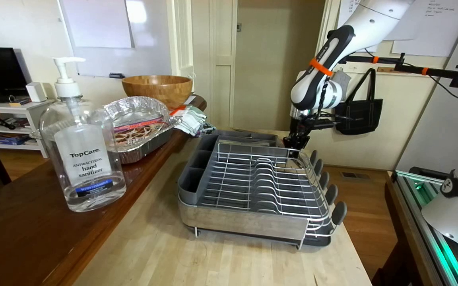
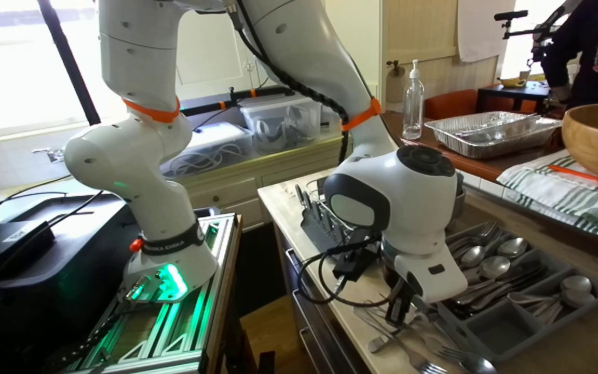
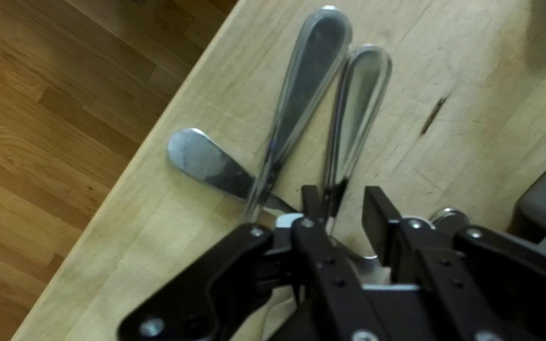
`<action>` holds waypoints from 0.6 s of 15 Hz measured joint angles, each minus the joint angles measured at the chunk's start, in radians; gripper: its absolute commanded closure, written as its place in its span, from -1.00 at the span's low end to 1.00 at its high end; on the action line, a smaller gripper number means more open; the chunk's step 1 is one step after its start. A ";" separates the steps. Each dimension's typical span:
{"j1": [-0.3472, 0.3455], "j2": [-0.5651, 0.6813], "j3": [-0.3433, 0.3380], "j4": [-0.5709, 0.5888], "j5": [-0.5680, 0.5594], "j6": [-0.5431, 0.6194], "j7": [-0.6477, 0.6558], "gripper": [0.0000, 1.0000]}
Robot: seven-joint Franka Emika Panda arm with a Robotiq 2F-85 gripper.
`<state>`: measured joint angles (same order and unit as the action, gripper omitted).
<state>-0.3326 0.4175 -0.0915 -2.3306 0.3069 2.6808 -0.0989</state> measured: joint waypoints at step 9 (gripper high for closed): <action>0.000 0.010 -0.002 0.004 -0.001 0.000 -0.001 0.67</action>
<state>-0.3328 0.4279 -0.0938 -2.3263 0.3060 2.6808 -0.0996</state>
